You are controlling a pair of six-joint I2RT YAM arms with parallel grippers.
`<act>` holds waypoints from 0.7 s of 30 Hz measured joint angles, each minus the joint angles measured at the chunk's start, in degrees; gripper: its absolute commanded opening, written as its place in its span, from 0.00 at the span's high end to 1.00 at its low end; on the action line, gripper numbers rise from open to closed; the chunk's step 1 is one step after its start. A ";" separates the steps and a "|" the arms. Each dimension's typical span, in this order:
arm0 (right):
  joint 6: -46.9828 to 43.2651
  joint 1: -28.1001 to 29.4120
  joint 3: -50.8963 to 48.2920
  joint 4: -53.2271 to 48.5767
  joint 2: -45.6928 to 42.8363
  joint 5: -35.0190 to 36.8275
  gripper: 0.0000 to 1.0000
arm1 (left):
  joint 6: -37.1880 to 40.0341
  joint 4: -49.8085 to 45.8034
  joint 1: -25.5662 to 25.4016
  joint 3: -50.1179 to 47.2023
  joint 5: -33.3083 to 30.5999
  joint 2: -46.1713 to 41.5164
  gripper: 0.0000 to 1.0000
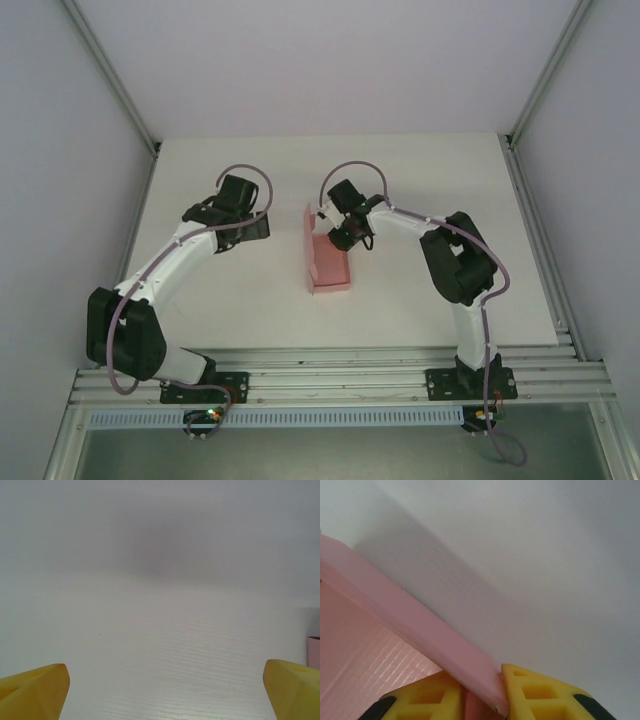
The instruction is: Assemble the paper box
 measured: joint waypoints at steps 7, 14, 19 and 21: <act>21.42 0.11 -6.43 -3.72 -6.49 12.15 0.80 | -1.03 1.66 0.00 -0.33 0.26 -2.05 0.00; 39.26 2.12 -21.09 -3.02 -15.19 8.00 0.56 | -1.20 2.58 0.00 -0.37 1.05 -2.08 0.00; 44.68 6.05 -25.51 -2.51 -20.83 2.93 0.42 | -1.18 3.32 0.00 -0.37 1.57 -2.05 0.00; 44.26 7.15 -25.16 -3.10 -23.61 3.02 0.37 | -1.18 3.41 0.00 -0.37 1.81 -2.05 0.00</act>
